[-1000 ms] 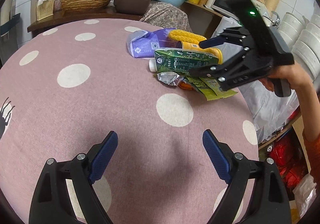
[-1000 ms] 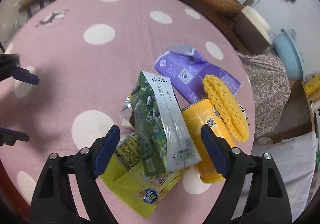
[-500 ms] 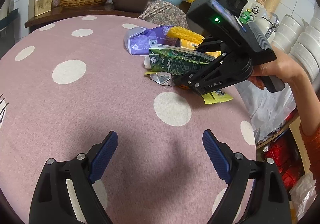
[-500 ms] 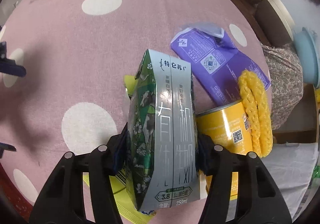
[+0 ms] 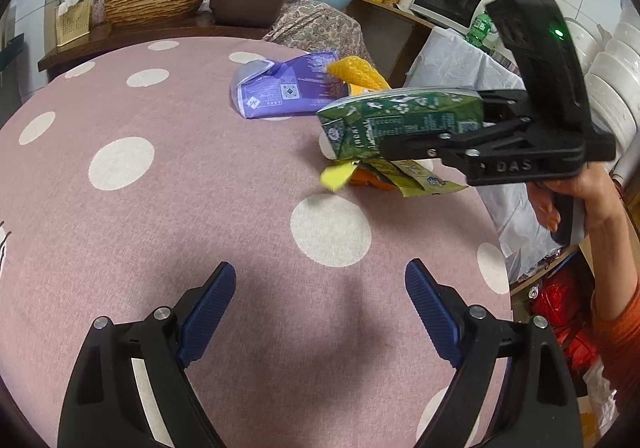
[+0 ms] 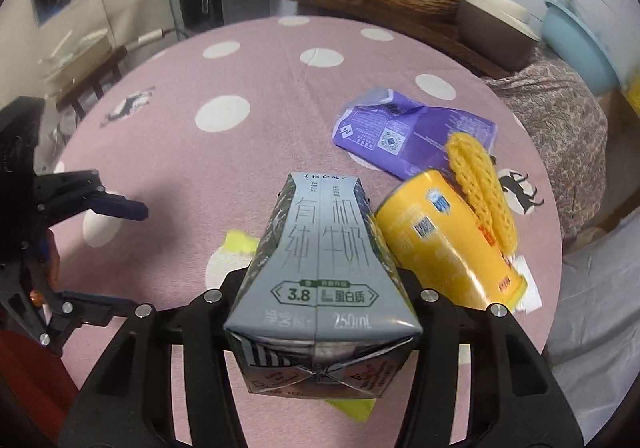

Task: Collect trash
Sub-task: 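Grasp the yellow chip bag with the left tool while the right tool holds the carton, then carry the chip bag and milk carton toward the black bin with both tools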

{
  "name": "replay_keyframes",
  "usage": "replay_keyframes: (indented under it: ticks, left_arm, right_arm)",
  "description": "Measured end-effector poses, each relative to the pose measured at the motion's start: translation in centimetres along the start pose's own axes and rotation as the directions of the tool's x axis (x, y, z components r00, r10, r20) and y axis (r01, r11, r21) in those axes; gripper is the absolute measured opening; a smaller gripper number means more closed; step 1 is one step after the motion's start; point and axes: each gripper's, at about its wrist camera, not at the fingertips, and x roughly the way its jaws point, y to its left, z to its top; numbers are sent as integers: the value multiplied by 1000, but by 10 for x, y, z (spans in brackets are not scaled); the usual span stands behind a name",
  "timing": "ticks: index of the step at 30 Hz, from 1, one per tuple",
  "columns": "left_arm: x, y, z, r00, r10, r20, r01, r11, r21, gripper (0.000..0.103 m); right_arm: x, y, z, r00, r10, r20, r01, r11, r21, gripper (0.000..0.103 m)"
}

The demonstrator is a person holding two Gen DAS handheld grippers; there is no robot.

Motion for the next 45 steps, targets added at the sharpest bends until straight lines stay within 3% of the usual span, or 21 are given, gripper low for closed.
replay_keyframes:
  ticks: [3,9,15,20,24,27,29,38,45]
  left_arm:
    - [2,-9,2,1000,-4,2,4,999,36,85]
    - [15,-46,11,1000,-1,2,1,977,211,85]
    - [38,-90,17,996,76,49,-90,893,441,78]
    - [68,-112,23,985,159,71,-171,804,569,58]
    - [86,-113,30,975,210,73,-213,780,589,29]
    - [80,-112,31,971,215,100,-233,786,573,16]
    - [73,-109,33,974,200,106,-225,805,549,9]
    - [20,-88,33,989,98,108,-135,894,428,4]
    - [-14,-82,25,994,21,108,-59,930,364,3]
  right_arm:
    - [-19,-4,-13,998,-6,62,3,999,42,52]
    - [-52,-17,-48,990,-48,131,30,991,134,52]
    - [-78,-38,-83,982,-83,170,41,971,237,52]
    - [-90,-54,-108,976,-113,186,50,949,312,52]
    - [-94,-62,-124,973,-127,193,51,933,356,52]
    - [-93,-64,-133,971,-144,192,62,924,377,52]
    - [-94,-63,-138,969,-141,201,54,920,387,52]
    - [-91,-55,-149,963,-136,232,34,918,396,52]
    - [-89,-46,-158,959,-125,254,12,914,406,52]
